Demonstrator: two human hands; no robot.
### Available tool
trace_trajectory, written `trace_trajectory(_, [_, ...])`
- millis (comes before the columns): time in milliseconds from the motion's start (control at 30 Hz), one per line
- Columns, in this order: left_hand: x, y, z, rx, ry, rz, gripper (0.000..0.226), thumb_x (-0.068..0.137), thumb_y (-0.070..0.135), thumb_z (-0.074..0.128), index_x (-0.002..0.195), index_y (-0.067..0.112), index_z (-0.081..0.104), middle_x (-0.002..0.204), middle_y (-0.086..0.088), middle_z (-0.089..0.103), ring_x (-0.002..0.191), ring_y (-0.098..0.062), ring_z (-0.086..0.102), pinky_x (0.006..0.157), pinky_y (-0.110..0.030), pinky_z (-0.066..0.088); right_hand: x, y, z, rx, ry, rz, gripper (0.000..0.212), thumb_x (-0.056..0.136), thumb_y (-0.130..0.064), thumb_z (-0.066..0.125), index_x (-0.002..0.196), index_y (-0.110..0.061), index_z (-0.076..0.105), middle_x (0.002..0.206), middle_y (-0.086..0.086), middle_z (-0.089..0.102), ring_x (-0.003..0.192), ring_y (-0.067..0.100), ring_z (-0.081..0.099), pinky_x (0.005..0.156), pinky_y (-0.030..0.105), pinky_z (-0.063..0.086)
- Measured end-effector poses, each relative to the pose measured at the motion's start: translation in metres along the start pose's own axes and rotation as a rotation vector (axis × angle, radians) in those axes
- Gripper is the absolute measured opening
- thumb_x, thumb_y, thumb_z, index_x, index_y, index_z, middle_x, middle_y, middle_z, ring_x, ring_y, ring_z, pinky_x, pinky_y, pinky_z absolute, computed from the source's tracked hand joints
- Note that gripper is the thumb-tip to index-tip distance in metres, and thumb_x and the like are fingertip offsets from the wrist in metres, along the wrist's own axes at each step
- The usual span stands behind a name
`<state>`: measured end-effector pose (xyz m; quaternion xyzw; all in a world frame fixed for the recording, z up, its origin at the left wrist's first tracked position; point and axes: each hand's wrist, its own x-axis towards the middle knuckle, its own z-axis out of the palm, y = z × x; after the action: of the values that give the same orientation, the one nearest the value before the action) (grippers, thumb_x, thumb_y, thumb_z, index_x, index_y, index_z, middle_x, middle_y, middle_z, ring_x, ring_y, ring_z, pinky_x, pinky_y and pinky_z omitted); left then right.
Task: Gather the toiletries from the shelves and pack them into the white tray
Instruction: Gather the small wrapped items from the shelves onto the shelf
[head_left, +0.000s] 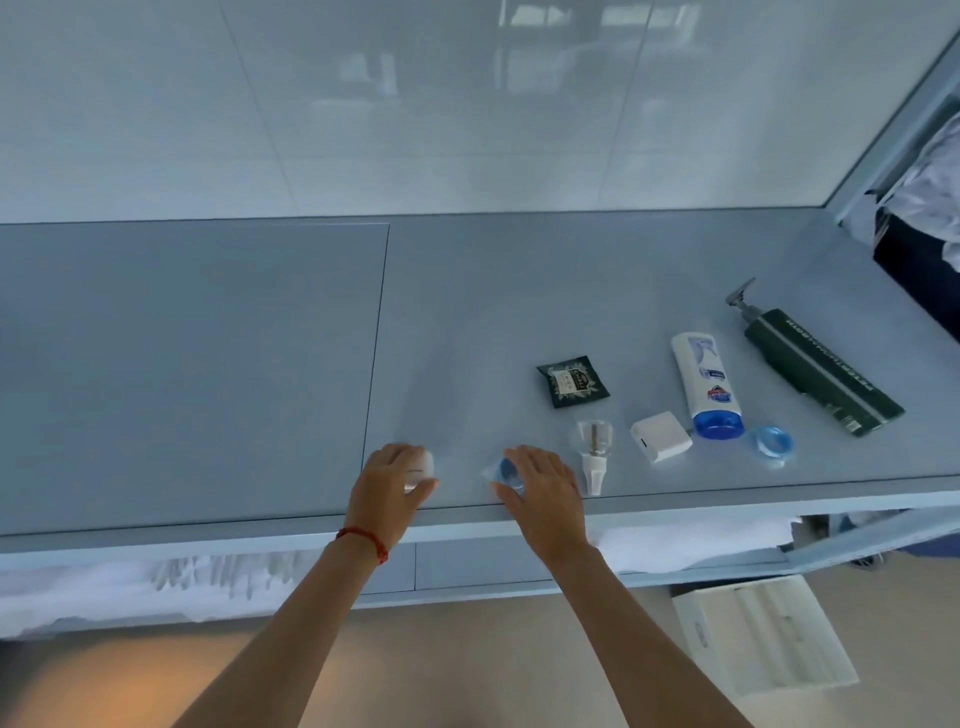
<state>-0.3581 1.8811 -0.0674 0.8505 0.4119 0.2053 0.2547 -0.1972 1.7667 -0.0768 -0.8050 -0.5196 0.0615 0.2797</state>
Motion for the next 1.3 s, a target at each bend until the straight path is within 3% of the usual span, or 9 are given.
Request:
trace_trajectory(200, [0.006,-0.008,0.008,0.079,-0.018,0.028,0.038,0.069,0.025,0.063,0.099,0.004,0.063,0.099,-0.016,0.066,0.086,-0.036,0.062,0.075,-0.044,0.048,0.002,0.004,0.007,-0.022,-0.013,0.017,0.039,0.081,-0.028,0.067,0.113,-0.01,0.056,0.118,0.012,0.06,0.109,0.031,0.055,0.091,0.041,0.043])
trace_trajectory(400, [0.006,-0.003,0.005,0.127,-0.064,0.023,0.054,0.067,0.018,0.078,0.114,0.002,0.057,0.113,-0.021,0.062,0.101,-0.041,0.058,0.084,-0.051,0.046,0.007,-0.002,-0.007,0.008,-0.03,0.052,0.046,0.082,-0.034,0.065,0.119,-0.01,0.054,0.131,0.014,0.052,0.121,0.032,0.047,0.097,0.041,0.039])
trace_trajectory(600, [-0.003,0.025,-0.001,0.144,-0.099,0.093,0.06,0.077,0.047,0.044,0.117,0.003,0.055,0.118,-0.022,0.06,0.11,-0.039,0.054,0.089,-0.052,0.044,-0.011,0.003,-0.037,0.013,0.004,0.124,0.047,0.086,-0.042,0.049,0.124,-0.013,0.051,0.135,0.011,0.049,0.125,0.029,0.044,0.099,0.041,0.037])
trace_trajectory(833, [-0.019,0.08,0.021,0.148,-0.153,0.212,0.054,0.078,0.045,0.041,0.113,0.008,0.054,0.114,-0.019,0.063,0.107,-0.037,0.058,0.087,-0.05,0.046,-0.053,0.046,-0.08,-0.034,0.071,0.26,0.066,0.088,-0.061,0.028,0.119,-0.011,0.056,0.127,0.014,0.056,0.116,0.033,0.052,0.091,0.046,0.044])
trace_trajectory(933, [-0.015,0.109,0.035,0.159,-0.171,0.236,0.054,0.078,0.045,0.04,0.114,0.009,0.056,0.116,-0.016,0.062,0.108,-0.035,0.057,0.089,-0.048,0.045,-0.059,0.071,-0.104,-0.029,0.087,0.331,0.047,0.088,-0.042,0.05,0.123,-0.01,0.053,0.132,0.014,0.052,0.122,0.033,0.046,0.097,0.045,0.039])
trace_trajectory(1033, [-0.006,0.14,0.055,0.165,-0.175,0.246,0.056,0.079,0.046,0.039,0.113,0.007,0.057,0.116,-0.018,0.062,0.109,-0.036,0.056,0.088,-0.049,0.045,-0.058,0.102,-0.124,-0.042,0.099,0.34,0.045,0.087,-0.031,0.059,0.126,-0.011,0.051,0.136,0.012,0.048,0.126,0.031,0.042,0.1,0.044,0.036])
trace_trajectory(1300, [0.01,0.225,0.126,0.176,-0.157,0.18,0.056,0.079,0.045,0.039,0.114,0.005,0.057,0.117,-0.02,0.061,0.11,-0.038,0.055,0.088,-0.051,0.045,-0.043,0.202,-0.178,-0.028,0.05,0.256,0.049,0.084,-0.04,0.048,0.123,-0.011,0.053,0.132,0.013,0.052,0.12,0.031,0.049,0.095,0.046,0.041])
